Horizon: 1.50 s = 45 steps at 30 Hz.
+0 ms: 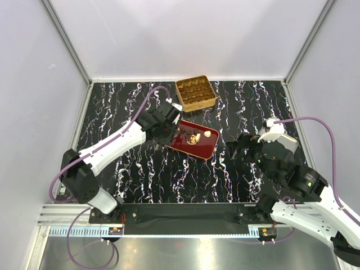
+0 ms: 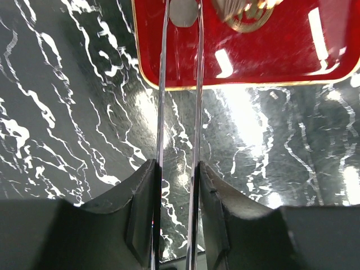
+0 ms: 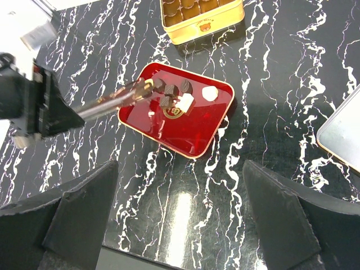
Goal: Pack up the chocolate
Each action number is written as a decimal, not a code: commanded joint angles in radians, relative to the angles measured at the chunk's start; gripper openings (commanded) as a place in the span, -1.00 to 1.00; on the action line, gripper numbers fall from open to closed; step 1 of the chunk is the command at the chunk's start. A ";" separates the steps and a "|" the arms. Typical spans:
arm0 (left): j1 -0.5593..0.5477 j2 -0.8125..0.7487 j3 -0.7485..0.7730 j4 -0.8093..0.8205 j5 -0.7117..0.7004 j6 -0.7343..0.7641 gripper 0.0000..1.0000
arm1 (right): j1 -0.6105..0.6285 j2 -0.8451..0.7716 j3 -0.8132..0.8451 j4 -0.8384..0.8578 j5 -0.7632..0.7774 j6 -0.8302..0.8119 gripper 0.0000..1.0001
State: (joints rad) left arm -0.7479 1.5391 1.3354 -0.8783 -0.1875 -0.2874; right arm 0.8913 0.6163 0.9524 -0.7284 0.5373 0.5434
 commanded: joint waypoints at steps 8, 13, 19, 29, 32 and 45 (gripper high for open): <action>0.007 0.100 0.430 -0.082 -0.062 0.059 -0.33 | 0.008 0.008 0.005 0.064 0.004 0.004 0.99; 0.041 0.257 0.719 -0.068 -0.087 0.120 -0.34 | 0.008 0.017 0.005 0.073 0.012 -0.006 0.99; 0.127 0.392 0.806 0.076 -0.096 0.155 -0.34 | 0.008 0.031 0.000 0.095 0.010 -0.013 0.99; 0.179 0.544 0.745 0.352 -0.061 0.274 -0.33 | 0.009 0.060 -0.017 0.118 -0.003 -0.007 0.99; 0.191 0.584 0.746 0.393 -0.064 0.269 -0.33 | 0.008 0.065 -0.024 0.123 -0.002 -0.005 0.99; 0.223 0.693 0.743 0.484 -0.052 0.257 -0.30 | 0.008 0.083 -0.020 0.112 0.033 -0.028 0.99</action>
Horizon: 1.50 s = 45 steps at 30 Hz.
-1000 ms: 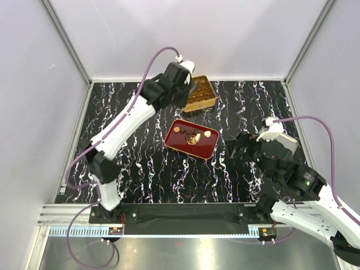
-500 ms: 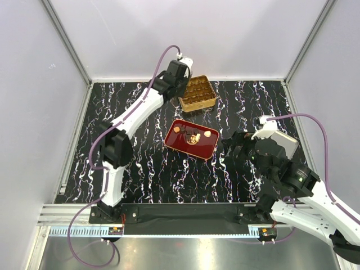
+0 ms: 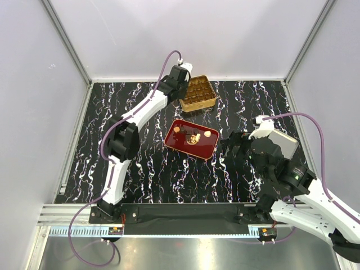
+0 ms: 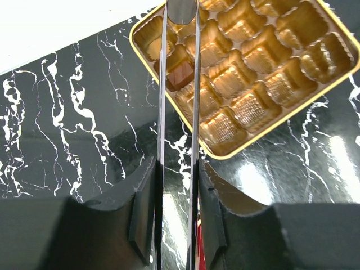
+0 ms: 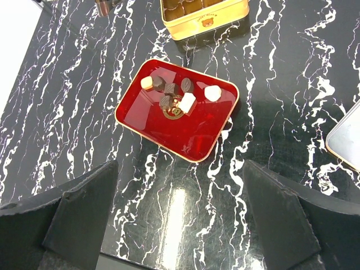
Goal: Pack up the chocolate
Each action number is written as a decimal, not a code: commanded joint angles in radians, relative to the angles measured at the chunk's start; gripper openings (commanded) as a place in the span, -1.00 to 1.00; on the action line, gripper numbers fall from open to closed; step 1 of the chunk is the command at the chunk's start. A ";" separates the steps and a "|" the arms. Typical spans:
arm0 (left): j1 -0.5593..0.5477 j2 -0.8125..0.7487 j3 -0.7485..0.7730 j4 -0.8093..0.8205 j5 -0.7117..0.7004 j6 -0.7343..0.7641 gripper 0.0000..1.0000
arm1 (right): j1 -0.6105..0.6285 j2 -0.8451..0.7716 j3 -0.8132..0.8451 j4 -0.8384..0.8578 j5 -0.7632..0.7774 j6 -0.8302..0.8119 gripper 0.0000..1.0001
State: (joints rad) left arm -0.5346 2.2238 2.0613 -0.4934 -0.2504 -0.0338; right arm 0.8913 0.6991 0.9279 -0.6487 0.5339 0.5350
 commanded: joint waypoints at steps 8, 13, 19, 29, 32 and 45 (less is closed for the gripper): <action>0.012 0.039 0.031 0.107 0.020 0.014 -0.22 | 0.008 0.023 0.009 0.049 0.055 -0.047 1.00; 0.012 0.039 0.030 0.104 0.026 0.017 -0.11 | 0.008 0.034 0.005 0.060 0.054 -0.053 0.99; 0.010 0.027 0.028 0.093 0.026 0.015 -0.03 | 0.009 0.030 0.005 0.058 0.055 -0.059 0.99; 0.001 -0.188 0.014 0.035 0.056 -0.014 -0.07 | 0.008 0.008 -0.011 0.058 0.086 -0.078 0.99; -0.001 -0.277 -0.023 -0.002 0.089 -0.041 -0.07 | 0.008 0.008 0.005 0.029 0.090 -0.072 0.99; -0.126 -0.671 -0.444 -0.142 0.195 -0.160 -0.12 | 0.008 -0.099 0.017 -0.092 0.103 -0.001 0.99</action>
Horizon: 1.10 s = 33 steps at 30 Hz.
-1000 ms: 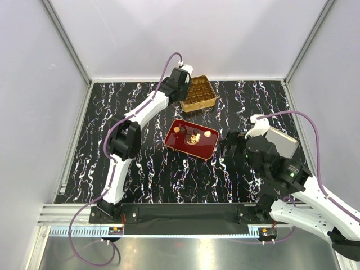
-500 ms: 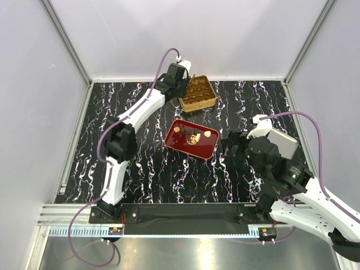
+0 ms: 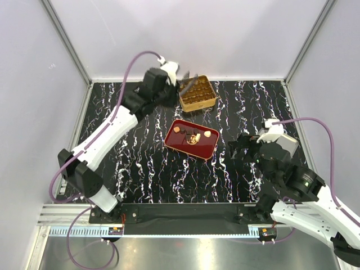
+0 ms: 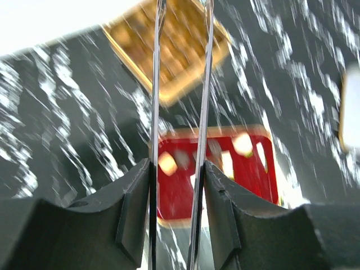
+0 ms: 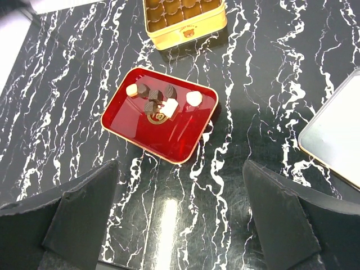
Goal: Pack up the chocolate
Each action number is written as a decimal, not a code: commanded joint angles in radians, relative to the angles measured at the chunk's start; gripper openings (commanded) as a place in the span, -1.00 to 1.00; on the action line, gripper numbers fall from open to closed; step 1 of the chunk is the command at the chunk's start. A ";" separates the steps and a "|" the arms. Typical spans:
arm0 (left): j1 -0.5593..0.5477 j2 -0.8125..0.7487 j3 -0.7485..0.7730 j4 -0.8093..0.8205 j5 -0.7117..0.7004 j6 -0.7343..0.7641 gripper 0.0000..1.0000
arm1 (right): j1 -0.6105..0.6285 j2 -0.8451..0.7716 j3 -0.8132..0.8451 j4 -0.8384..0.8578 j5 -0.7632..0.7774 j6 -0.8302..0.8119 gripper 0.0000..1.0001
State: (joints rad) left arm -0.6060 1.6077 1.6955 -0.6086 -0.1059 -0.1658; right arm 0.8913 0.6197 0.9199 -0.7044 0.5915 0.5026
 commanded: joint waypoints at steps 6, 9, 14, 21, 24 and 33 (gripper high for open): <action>-0.193 -0.107 -0.210 -0.045 0.072 -0.087 -0.12 | 0.009 -0.052 0.034 -0.069 0.054 0.051 0.99; -0.257 -0.094 -0.259 -0.033 0.045 -0.095 -0.12 | 0.009 -0.057 0.036 -0.075 0.057 0.057 0.99; -0.290 -0.043 -0.264 -0.068 -0.018 -0.104 -0.13 | 0.008 -0.051 0.040 -0.078 0.050 0.063 0.99; -0.308 -0.046 -0.290 -0.094 -0.080 -0.127 -0.14 | 0.008 -0.051 0.034 -0.081 0.050 0.063 1.00; -0.310 -0.052 -0.292 -0.118 -0.095 -0.144 -0.14 | 0.008 -0.048 0.031 -0.073 0.050 0.063 1.00; -0.310 -0.052 -0.326 -0.151 -0.127 -0.181 -0.14 | 0.008 -0.032 0.030 -0.056 0.041 0.056 0.99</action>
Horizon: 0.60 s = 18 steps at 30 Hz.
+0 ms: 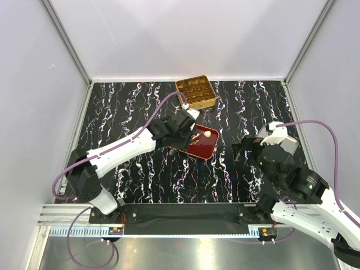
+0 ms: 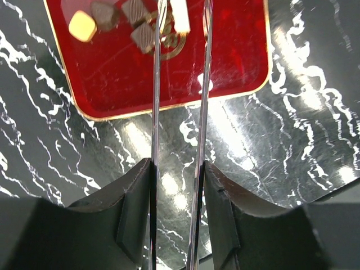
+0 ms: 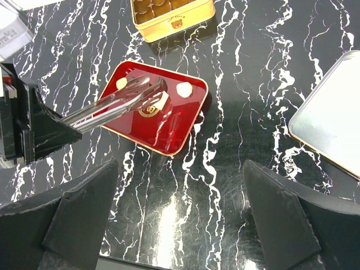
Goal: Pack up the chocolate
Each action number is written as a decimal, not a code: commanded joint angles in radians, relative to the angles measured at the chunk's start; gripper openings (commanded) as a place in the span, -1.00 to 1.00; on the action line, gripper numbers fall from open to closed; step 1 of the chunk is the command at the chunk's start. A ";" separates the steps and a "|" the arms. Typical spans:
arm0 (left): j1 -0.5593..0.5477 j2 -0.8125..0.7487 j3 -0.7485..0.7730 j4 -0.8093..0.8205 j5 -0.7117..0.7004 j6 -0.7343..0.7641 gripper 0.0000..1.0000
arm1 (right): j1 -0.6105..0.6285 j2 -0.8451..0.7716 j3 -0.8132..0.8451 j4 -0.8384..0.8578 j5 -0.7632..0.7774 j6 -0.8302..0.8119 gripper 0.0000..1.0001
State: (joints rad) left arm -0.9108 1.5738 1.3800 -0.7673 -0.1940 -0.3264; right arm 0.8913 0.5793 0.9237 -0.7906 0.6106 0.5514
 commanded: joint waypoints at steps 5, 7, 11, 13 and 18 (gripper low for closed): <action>-0.005 -0.012 -0.024 0.013 -0.035 -0.019 -0.14 | 0.009 0.004 0.027 0.033 0.014 0.007 0.99; -0.005 -0.009 -0.027 0.020 -0.028 -0.016 -0.14 | 0.009 0.002 0.027 0.031 0.015 0.008 0.99; -0.005 0.003 -0.038 0.029 -0.021 -0.016 -0.15 | 0.008 0.001 0.027 0.027 0.015 0.010 0.99; -0.005 0.012 -0.042 0.034 -0.015 -0.016 -0.15 | 0.009 -0.001 0.026 0.028 0.015 0.012 0.99; -0.005 0.035 -0.050 0.049 -0.010 -0.017 -0.16 | 0.008 0.001 0.021 0.033 0.018 0.010 0.99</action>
State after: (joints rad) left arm -0.9108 1.5925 1.3331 -0.7628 -0.2058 -0.3378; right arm 0.8913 0.5816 0.9237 -0.7902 0.6098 0.5514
